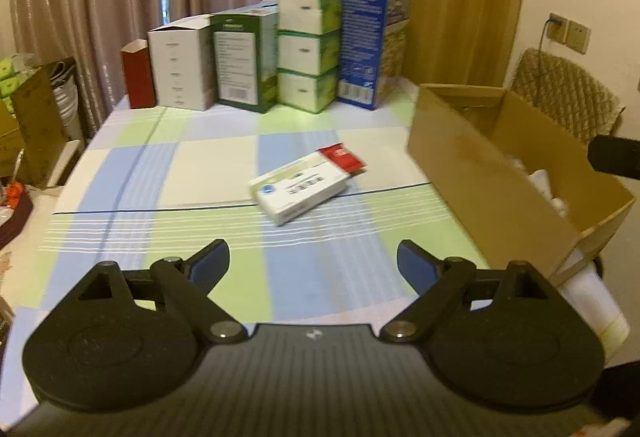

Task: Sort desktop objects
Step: 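Move both tools back over the Mecobalamin box and red candy packet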

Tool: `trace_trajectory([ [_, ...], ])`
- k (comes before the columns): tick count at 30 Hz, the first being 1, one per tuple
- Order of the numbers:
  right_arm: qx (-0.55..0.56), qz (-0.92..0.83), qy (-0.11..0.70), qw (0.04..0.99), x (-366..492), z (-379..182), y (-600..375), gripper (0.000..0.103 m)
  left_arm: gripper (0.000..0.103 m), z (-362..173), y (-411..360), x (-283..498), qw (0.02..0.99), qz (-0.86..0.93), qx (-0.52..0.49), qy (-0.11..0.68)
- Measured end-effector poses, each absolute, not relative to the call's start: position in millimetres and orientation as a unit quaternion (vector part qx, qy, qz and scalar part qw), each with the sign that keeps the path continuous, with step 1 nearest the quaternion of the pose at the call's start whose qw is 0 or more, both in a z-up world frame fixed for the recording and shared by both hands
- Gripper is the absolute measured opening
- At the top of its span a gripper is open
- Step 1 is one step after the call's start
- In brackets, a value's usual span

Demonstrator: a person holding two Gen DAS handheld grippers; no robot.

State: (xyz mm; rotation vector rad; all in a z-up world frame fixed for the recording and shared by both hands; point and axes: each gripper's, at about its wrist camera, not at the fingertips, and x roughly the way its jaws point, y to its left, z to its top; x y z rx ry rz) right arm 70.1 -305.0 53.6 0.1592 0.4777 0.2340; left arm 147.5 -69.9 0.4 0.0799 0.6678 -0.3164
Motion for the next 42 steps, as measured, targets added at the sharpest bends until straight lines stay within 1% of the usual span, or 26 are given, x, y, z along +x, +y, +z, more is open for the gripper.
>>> trace_trajectory([
  [5,0.072,0.131,0.259,0.954,86,37,-281,0.099,0.091,-11,-47,157,0.928,-0.146,0.056,0.339],
  [7,0.069,0.136,0.265,0.952,90,30,-275,0.100,0.095,-16,-41,161,0.926,-0.146,0.063,0.344],
  [13,0.058,0.142,0.285,0.946,111,12,-256,0.100,0.099,-28,-27,178,0.918,-0.162,0.072,0.355],
  [18,0.051,0.141,0.296,0.943,134,-2,-250,0.100,0.100,-36,-23,200,0.910,-0.194,0.088,0.355],
  [29,0.035,0.127,0.321,0.938,209,-36,-251,0.100,0.101,-67,-39,280,0.878,-0.284,0.170,0.344],
  [33,0.029,0.124,0.330,0.935,231,-48,-250,0.100,0.101,-81,-45,314,0.865,-0.311,0.172,0.353],
  [42,0.028,0.111,0.347,0.931,267,-75,-249,0.100,0.100,-110,-64,367,0.846,-0.362,0.190,0.342],
])
